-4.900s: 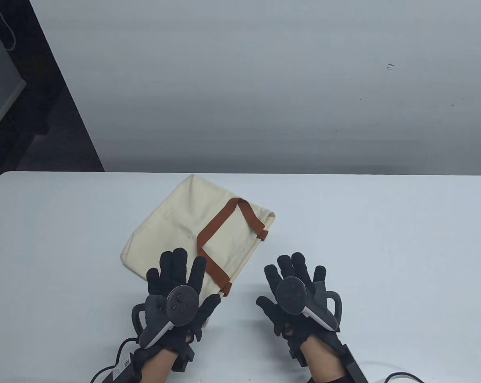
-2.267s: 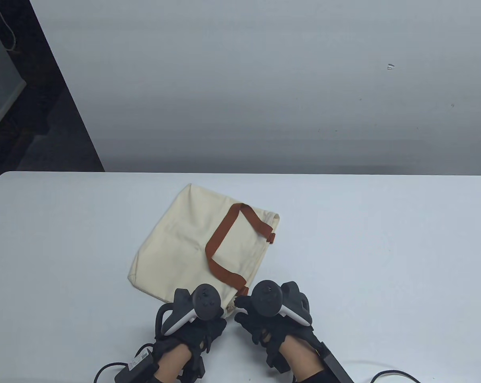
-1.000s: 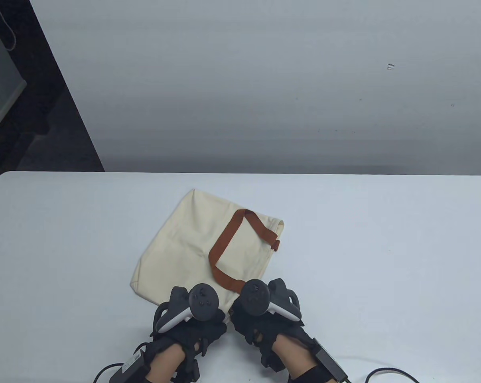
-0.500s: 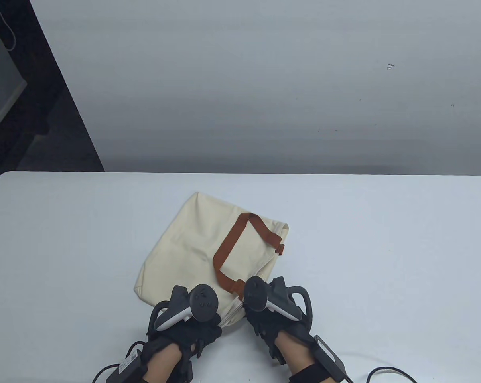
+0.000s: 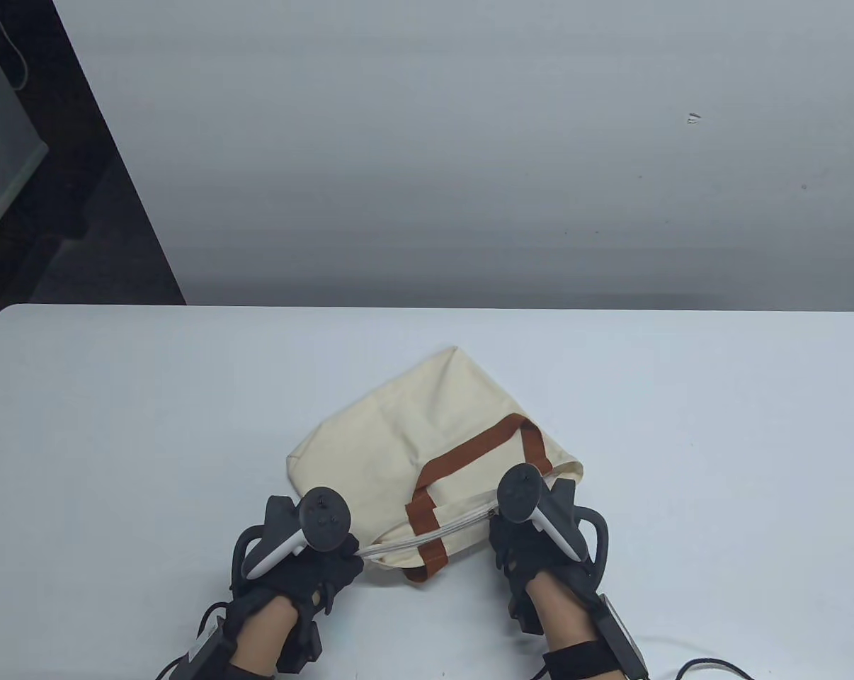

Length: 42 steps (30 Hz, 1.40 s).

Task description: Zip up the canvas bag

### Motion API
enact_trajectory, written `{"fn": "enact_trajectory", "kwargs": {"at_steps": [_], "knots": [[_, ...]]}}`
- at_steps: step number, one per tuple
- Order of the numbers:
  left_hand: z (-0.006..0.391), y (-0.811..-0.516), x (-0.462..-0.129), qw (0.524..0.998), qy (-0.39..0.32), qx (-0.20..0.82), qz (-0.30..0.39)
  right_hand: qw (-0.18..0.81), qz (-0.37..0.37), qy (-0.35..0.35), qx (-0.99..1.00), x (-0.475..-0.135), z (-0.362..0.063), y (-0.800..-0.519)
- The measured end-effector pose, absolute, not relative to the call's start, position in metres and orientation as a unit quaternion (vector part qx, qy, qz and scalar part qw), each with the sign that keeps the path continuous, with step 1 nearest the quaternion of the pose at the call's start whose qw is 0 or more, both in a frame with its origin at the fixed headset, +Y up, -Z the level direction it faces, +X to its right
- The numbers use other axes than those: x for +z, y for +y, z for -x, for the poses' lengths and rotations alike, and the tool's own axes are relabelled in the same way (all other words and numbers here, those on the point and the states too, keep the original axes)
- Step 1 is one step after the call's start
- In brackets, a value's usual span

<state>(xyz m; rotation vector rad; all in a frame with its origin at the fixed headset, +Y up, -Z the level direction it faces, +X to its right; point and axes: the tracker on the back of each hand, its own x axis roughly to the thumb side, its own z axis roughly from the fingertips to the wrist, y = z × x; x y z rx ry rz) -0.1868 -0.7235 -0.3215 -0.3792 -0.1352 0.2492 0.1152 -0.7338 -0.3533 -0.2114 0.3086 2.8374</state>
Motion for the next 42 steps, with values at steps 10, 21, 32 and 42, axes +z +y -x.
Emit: {"fn": "enact_trajectory", "kwargs": {"at_steps": [10, 21, 32, 42], "knots": [[0.215, -0.721, -0.328, 0.984, 0.018, 0.121, 0.129, 0.149, 0.163, 0.090, 0.971, -0.350, -0.155, -0.731], [0.226, -0.721, -0.330, 0.983, 0.043, 0.130, 0.124, 0.135, 0.261, 0.057, 0.954, -0.344, -0.182, -0.728], [0.219, -0.721, -0.328, 0.985, 0.043, 0.093, 0.142, 0.102, 0.247, 0.181, 0.946, -0.350, -0.183, -0.764], [0.213, -0.712, -0.322, 0.982, 0.051, 0.070, 0.168, 0.162, 0.240, 0.152, 0.945, -0.345, -0.191, -0.749]]}}
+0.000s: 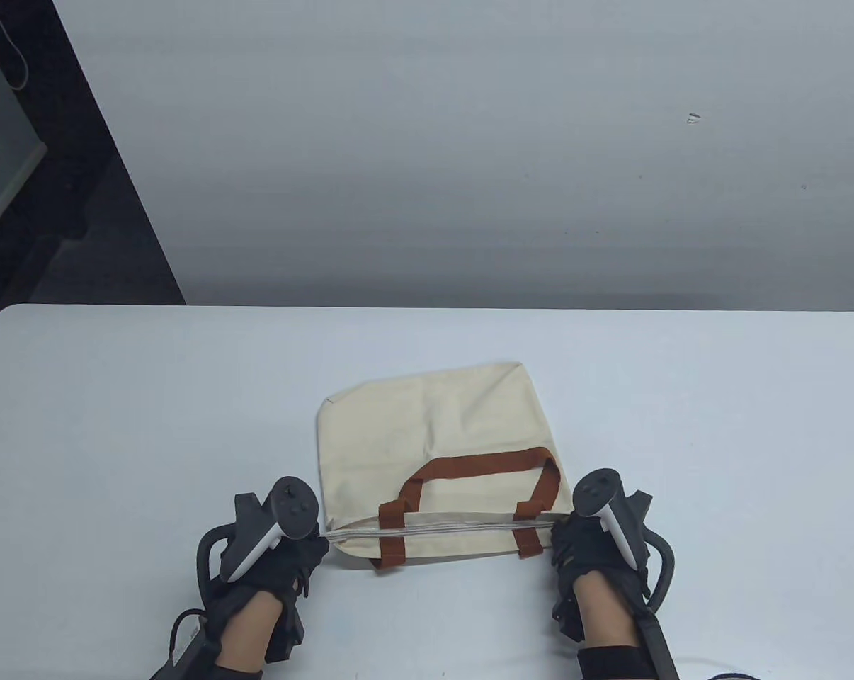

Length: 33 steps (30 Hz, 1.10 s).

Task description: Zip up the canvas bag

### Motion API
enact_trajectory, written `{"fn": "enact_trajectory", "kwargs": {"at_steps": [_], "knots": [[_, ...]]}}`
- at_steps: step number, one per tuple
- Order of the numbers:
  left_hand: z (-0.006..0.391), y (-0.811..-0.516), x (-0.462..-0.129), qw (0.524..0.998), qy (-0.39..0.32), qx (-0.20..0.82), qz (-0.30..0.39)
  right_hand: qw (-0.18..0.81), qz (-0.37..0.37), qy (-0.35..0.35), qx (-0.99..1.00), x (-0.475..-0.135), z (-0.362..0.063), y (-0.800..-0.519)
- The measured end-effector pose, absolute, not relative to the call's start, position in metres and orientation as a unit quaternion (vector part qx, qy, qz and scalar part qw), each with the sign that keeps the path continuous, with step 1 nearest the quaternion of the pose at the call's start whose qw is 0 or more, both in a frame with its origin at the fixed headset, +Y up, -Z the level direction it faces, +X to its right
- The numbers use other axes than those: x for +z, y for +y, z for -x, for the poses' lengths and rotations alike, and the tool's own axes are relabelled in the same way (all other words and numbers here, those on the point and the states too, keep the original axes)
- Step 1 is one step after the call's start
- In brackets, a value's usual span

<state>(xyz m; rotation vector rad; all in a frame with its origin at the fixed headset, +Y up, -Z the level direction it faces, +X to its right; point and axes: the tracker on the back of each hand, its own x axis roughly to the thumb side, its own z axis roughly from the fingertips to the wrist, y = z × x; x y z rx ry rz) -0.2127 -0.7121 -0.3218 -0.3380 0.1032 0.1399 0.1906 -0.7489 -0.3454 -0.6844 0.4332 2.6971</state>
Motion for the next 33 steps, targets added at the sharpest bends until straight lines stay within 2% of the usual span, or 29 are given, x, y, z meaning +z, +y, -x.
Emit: {"fn": "enact_trajectory", "kwargs": {"at_steps": [9, 16, 21, 24, 28, 33], "knots": [[0.200, -0.735, -0.322, 0.963, 0.051, 0.006, 0.263, 0.181, 0.170, 0.066, 0.966, -0.338, -0.172, -0.725], [0.193, -0.758, -0.325, 0.954, 0.051, -0.037, 0.295, 0.193, 0.122, 0.065, 0.971, -0.338, -0.162, -0.724], [0.193, -0.757, -0.325, 0.955, 0.054, -0.043, 0.289, 0.193, 0.118, 0.070, 0.972, -0.338, -0.161, -0.725], [0.204, -0.750, -0.324, 0.948, 0.077, 0.008, 0.309, 0.202, 0.115, 0.065, 0.970, -0.338, -0.162, -0.724], [0.219, -0.727, -0.321, 0.960, 0.096, 0.080, 0.252, 0.216, 0.110, 0.051, 0.969, -0.336, -0.164, -0.718], [0.222, -0.697, -0.313, 0.977, 0.082, 0.153, 0.124, 0.239, 0.084, 0.014, 0.967, -0.332, -0.163, -0.705]]}}
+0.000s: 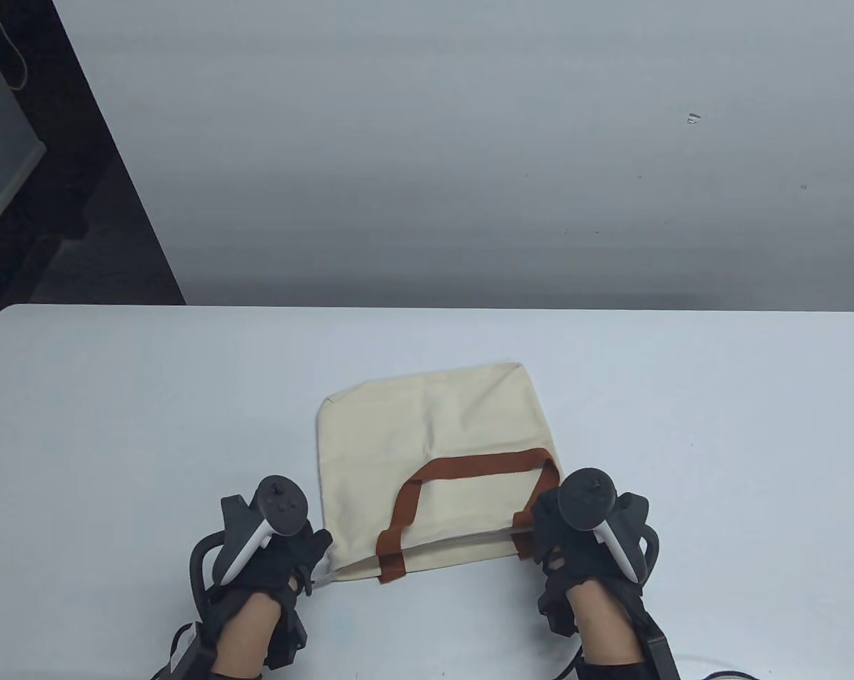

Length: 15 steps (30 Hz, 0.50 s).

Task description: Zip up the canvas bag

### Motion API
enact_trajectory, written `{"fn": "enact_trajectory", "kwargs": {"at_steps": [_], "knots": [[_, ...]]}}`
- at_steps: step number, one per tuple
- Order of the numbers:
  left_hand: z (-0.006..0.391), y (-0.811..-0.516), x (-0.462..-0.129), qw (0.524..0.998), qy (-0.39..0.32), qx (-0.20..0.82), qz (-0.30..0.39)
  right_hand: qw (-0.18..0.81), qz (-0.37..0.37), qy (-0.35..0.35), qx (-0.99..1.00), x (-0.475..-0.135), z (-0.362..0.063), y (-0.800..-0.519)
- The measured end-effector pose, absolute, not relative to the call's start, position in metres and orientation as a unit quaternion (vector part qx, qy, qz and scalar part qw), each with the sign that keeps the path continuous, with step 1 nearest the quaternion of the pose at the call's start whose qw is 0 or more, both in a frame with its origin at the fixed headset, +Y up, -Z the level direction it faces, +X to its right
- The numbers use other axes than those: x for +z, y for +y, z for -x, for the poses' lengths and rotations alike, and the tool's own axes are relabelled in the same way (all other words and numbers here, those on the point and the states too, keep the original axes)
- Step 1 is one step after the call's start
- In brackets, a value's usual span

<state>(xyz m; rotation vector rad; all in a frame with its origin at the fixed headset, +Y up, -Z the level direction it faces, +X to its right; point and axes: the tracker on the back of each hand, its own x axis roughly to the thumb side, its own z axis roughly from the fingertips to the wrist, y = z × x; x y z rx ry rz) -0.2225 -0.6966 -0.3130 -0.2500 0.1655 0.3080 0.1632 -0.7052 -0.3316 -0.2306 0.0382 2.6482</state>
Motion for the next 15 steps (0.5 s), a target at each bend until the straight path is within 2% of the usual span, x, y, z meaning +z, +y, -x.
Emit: {"fn": "enact_trajectory", "kwargs": {"at_steps": [8, 15], "knots": [[0.196, -0.665, -0.292, 0.978, 0.003, 0.204, -0.053, 0.214, -0.022, -0.080, 0.973, -0.315, -0.135, -0.676], [0.169, -0.660, -0.278, 0.981, -0.050, 0.175, -0.074, 0.145, -0.086, -0.074, 0.983, -0.310, -0.107, -0.679]]}}
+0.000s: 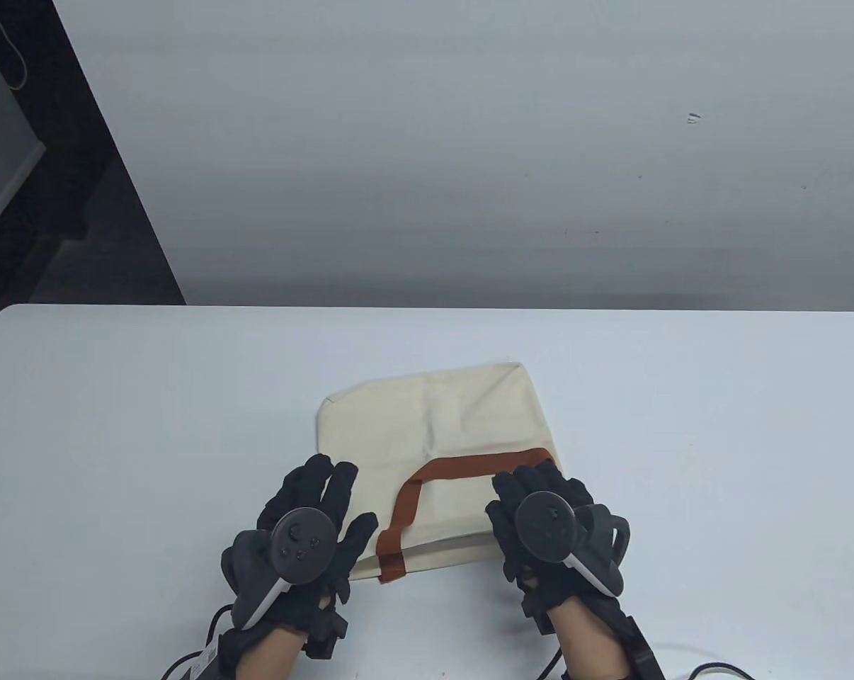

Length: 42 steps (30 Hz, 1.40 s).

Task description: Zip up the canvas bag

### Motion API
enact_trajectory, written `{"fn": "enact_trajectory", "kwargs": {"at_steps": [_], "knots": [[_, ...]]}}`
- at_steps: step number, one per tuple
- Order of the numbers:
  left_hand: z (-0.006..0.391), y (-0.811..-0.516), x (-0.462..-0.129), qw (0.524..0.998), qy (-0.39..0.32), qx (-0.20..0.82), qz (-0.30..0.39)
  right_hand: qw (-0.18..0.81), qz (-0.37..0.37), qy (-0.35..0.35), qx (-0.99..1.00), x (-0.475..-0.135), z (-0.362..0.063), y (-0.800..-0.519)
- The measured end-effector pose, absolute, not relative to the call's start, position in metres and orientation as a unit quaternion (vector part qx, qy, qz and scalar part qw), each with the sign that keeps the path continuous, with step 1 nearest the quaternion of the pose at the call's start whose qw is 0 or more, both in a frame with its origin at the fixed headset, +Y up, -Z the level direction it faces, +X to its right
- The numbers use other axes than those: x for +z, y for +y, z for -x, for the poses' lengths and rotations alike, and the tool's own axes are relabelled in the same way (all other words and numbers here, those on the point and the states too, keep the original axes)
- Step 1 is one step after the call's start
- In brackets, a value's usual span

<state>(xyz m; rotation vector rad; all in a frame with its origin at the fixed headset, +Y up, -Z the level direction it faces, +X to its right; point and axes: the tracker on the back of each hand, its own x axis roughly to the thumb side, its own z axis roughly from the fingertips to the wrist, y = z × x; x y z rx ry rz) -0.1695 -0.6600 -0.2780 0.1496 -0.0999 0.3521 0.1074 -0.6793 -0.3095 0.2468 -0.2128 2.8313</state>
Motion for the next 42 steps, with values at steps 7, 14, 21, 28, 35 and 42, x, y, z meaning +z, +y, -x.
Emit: {"fn": "enact_trajectory", "kwargs": {"at_steps": [7, 14, 21, 28, 35, 42], "knots": [[0.157, -0.670, -0.278, 0.990, -0.070, 0.120, -0.020, 0.104, -0.105, -0.023, 0.989, -0.312, -0.098, -0.691], [0.156, -0.682, -0.284, 0.993, -0.069, 0.092, 0.022, 0.104, -0.105, -0.005, 0.989, -0.313, -0.098, -0.694], [0.157, -0.684, -0.286, 0.992, -0.078, 0.098, 0.020, 0.121, -0.103, -0.001, 0.987, -0.313, -0.101, -0.695], [0.159, -0.685, -0.287, 0.992, -0.073, 0.103, 0.024, 0.134, -0.097, 0.006, 0.986, -0.315, -0.104, -0.696], [0.160, -0.685, -0.288, 0.991, -0.073, 0.104, 0.029, 0.139, -0.097, 0.016, 0.985, -0.317, -0.105, -0.698], [0.159, -0.685, -0.288, 0.991, -0.073, 0.103, 0.037, 0.143, -0.096, 0.022, 0.985, -0.317, -0.106, -0.698]]}}
